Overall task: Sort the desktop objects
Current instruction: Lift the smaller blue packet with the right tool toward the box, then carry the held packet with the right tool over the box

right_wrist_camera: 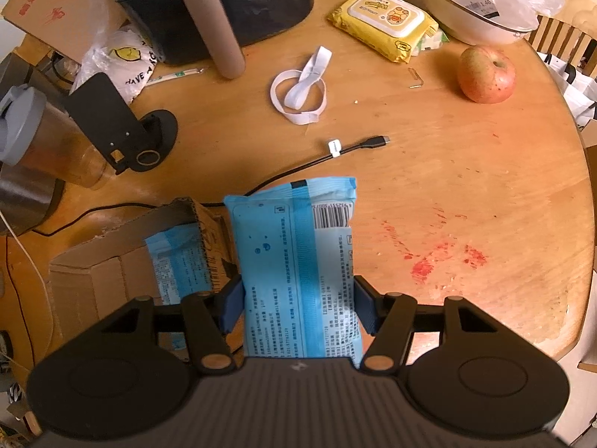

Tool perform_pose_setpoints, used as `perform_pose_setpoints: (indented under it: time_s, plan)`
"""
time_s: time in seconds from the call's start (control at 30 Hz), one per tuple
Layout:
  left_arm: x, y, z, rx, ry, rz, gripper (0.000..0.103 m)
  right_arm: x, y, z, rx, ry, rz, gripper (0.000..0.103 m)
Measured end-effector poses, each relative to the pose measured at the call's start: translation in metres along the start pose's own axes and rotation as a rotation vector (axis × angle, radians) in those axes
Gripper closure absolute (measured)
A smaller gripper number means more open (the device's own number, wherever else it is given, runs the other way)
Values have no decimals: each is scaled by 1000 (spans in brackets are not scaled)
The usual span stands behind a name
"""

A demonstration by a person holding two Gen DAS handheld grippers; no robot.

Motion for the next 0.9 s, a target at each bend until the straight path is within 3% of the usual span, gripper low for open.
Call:
perform_pose_setpoints:
  time_s: [0.9]
  plan:
    - [-7,0,0,6,-13,9,6,-54,-8,-13,-8,-15,102,43]
Point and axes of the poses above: each gripper's, at about its wrist camera, not at the fingertips, and z roughly against the way its jaws point, x to its right, y to its top, the point moved 7 cm from there along -z, roughly the way its jaws point, and after that the axes turned 7 degrees about y, right-handed, at the moved point
